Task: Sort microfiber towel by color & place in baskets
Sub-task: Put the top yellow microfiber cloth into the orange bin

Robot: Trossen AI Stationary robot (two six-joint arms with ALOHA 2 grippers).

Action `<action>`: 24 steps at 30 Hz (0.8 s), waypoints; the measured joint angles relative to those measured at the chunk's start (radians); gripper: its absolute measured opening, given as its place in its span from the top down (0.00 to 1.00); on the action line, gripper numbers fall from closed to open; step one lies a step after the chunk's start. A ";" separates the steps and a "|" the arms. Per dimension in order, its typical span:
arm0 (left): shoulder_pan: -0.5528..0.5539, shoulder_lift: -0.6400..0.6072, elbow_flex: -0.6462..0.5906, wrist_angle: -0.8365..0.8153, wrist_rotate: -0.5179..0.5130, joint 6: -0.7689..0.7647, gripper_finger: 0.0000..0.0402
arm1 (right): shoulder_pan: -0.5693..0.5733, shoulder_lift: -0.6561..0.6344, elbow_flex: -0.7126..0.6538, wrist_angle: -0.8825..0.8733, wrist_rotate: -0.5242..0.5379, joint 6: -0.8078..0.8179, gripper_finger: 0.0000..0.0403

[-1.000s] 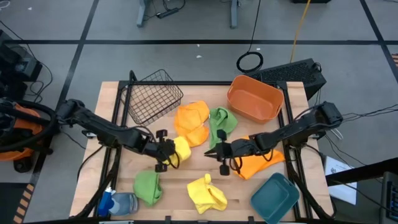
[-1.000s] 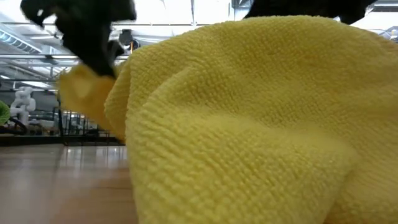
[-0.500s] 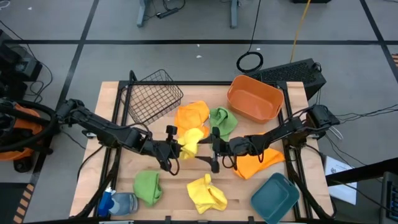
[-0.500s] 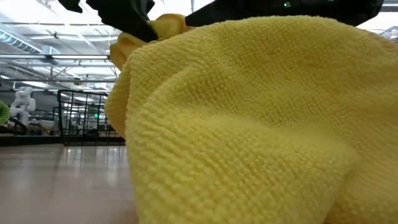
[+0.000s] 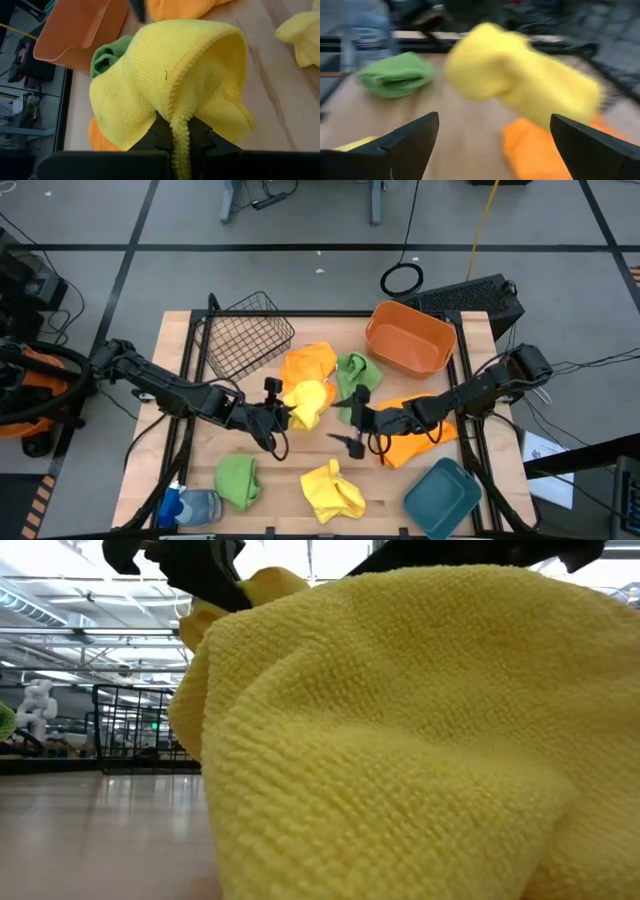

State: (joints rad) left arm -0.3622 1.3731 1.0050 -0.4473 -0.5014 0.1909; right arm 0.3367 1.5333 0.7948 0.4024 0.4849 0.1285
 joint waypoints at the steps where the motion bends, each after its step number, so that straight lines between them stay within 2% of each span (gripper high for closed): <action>1: 0.000 0.000 0.000 0.000 0.001 0.000 0.96 | -0.002 0.001 0.000 0.011 0.014 -0.006 0.07; 3: 0.000 0.000 0.000 0.005 0.004 0.000 0.96 | -0.018 0.015 0.000 0.057 0.007 -0.006 0.07; 10: 0.000 0.000 0.000 0.026 0.044 0.012 0.96 | -0.053 0.102 0.000 0.262 -0.125 -0.002 0.07; 16: 0.000 0.005 0.000 0.099 0.047 0.073 0.96 | -0.098 0.177 0.000 0.419 -0.263 0.036 0.07; 19: 0.000 0.009 0.000 0.131 0.050 0.108 0.96 | -0.109 0.202 0.000 0.451 -0.288 0.054 0.07; 24: 0.002 0.026 0.001 0.147 0.054 0.109 0.95 | -0.115 0.226 0.000 0.491 -0.306 0.070 0.16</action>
State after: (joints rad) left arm -0.3603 1.3987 1.0058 -0.3006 -0.4477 0.2998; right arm 0.2214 1.7592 0.7952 0.8931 0.1791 0.1984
